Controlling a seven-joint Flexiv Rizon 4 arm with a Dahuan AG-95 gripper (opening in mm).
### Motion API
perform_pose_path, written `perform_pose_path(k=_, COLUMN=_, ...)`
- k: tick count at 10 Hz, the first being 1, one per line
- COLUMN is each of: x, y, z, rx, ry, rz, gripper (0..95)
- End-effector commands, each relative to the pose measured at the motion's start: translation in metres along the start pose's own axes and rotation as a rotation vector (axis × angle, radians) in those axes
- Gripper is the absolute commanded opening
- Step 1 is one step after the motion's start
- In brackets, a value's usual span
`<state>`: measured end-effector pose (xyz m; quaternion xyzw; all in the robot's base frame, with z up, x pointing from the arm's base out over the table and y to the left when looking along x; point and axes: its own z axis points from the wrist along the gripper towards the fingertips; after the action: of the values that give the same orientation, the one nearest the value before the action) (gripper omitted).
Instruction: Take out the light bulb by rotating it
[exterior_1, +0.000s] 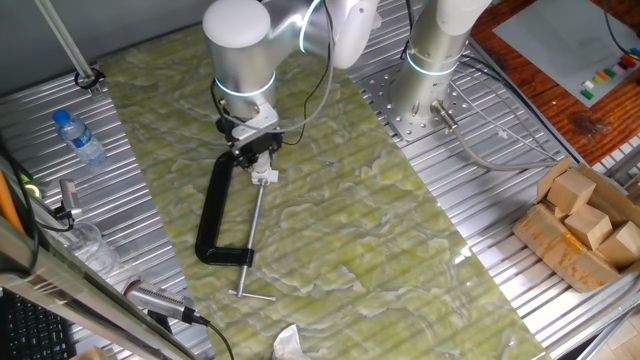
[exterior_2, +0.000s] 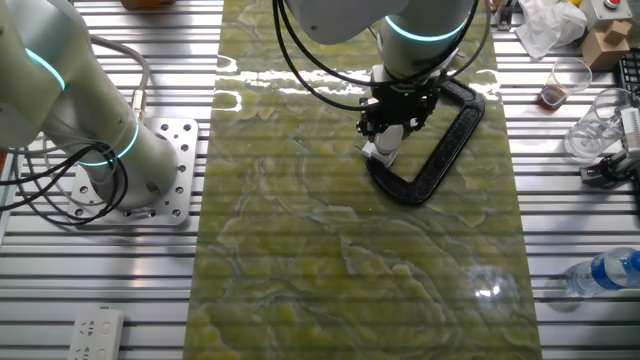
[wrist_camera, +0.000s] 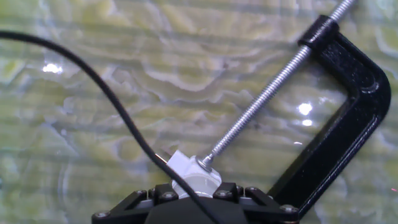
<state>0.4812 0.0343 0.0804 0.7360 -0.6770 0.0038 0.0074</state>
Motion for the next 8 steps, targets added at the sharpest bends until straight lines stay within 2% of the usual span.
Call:
perform_pose_path(k=1, x=-0.0007, y=-0.0014, z=-0.0006, rx=-0.001, ry=-0.006, rz=0.037, gripper=57.0)
perform_pose_path(k=4, x=-0.0008, y=-0.0025, z=-0.0023, rx=-0.007, ry=-0.008, rz=0.215, gripper=57.0)
perform_pose_path(k=6, x=-0.0008, y=-0.0025, z=-0.0023, rx=-0.011, ry=-0.006, rz=0.41, gripper=57.0)
perform_pose_path(k=8, x=-0.0008, y=-0.0025, z=-0.0023, rx=-0.013, ry=-0.003, rz=0.534, gripper=57.0)
